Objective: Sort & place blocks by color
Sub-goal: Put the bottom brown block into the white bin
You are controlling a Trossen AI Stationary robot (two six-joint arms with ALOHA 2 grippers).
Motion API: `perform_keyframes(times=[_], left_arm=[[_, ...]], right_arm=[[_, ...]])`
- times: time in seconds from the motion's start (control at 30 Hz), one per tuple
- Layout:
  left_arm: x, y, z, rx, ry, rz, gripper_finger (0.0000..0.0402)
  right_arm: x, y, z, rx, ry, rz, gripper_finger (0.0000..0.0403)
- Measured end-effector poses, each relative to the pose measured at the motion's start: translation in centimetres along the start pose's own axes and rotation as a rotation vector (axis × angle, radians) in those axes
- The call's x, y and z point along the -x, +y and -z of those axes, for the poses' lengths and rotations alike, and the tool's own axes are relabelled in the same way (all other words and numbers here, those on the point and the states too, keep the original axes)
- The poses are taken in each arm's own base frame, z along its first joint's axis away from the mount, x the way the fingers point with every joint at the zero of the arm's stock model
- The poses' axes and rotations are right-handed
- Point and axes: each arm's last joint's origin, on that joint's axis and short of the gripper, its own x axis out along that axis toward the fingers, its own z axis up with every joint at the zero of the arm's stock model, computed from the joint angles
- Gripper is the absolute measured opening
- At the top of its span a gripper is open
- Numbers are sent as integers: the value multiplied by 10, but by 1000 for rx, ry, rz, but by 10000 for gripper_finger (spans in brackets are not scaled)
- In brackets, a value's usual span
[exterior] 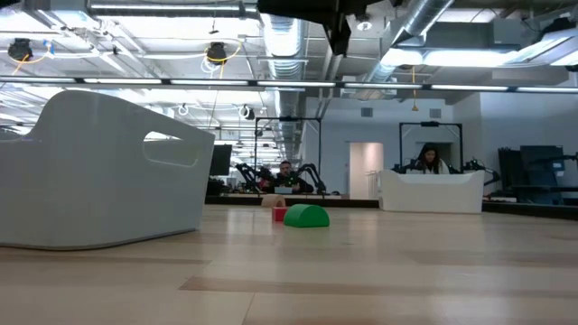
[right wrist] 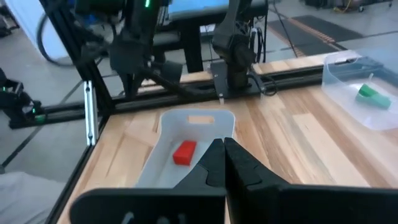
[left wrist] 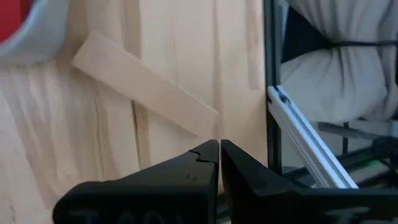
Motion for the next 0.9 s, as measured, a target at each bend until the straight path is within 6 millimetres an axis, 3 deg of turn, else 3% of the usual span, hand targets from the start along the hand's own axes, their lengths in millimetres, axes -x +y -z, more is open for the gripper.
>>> perform_keyframes(times=[0.3, 0.53, 0.7, 0.9], left_arm=[[-22, -2, 3, 142, -93, -128, 24], [-25, -2, 2, 227, -129, -146, 113], [-30, -6, -7, 474, -288, -92, 180], [-50, 0, -3, 585, -236, -192, 235]], right_arm=[[-2, 0, -6, -17, -78, 29, 8], [-2, 0, -3, -9, -51, 33, 8], [-2, 0, -3, -9, -49, 34, 8], [-1, 1, -3, -9, -50, 30, 8]])
